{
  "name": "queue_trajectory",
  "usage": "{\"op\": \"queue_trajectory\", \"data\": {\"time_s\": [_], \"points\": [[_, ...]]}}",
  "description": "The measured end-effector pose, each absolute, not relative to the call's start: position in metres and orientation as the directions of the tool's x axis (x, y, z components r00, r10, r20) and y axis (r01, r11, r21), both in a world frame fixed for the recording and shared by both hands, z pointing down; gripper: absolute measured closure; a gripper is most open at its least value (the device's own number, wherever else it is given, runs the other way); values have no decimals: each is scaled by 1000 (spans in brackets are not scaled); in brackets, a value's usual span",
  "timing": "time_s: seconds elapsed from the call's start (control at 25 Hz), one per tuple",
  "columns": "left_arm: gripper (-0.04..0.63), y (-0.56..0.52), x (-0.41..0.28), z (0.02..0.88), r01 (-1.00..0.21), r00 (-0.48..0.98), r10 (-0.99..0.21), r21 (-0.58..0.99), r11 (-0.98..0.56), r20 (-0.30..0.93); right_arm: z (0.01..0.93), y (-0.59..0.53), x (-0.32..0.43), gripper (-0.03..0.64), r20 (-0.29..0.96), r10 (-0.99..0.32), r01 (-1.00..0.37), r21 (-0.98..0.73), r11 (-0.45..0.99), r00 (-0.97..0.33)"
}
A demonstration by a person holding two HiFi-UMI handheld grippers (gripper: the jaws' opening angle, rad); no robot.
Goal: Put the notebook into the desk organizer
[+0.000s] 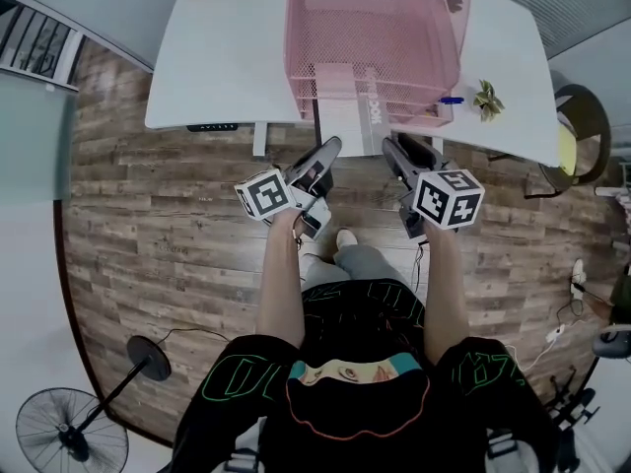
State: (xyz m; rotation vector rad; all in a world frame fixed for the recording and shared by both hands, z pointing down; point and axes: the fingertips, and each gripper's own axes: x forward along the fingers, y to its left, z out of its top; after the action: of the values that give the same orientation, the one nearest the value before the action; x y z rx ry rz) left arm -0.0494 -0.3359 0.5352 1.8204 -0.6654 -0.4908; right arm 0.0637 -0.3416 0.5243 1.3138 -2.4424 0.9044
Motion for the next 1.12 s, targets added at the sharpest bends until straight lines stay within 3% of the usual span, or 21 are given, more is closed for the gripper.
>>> {"op": "queue_trajectory", "data": {"time_s": [0.2, 0.28, 0.36, 0.48, 0.64, 0.88, 1.12], "points": [[528, -348, -48, 533, -244, 749, -662, 936, -254, 15, 528, -335, 62, 491, 548, -590, -800, -315, 510, -592], [525, -353, -47, 528, -262, 751, -660, 925, -275, 16, 538, -325, 58, 511, 611, -512, -773, -294, 562, -604], [525, -358, -46, 524, -307, 759, -650, 902, -304, 39, 544, -311, 45, 592, 645, -420, -718, -303, 627, -639], [525, -363, -42, 524, -346, 758, -648, 887, -305, 73, 548, -299, 20, 600, 644, -340, -645, -320, 694, -686], [499, -370, -39, 525, -397, 749, -652, 868, -297, 119, 548, -308, -7, 600, 628, -372, -633, -255, 731, -683], [358, -374, -40, 529, -549, 732, -638, 762, -344, 240, 543, -341, -15, 601, 609, -465, -688, -193, 700, -643], [375, -370, -54, 525, -689, 680, -651, 598, -409, 339, 535, -369, -16, 601, 600, -504, -709, -157, 688, -622]]}}
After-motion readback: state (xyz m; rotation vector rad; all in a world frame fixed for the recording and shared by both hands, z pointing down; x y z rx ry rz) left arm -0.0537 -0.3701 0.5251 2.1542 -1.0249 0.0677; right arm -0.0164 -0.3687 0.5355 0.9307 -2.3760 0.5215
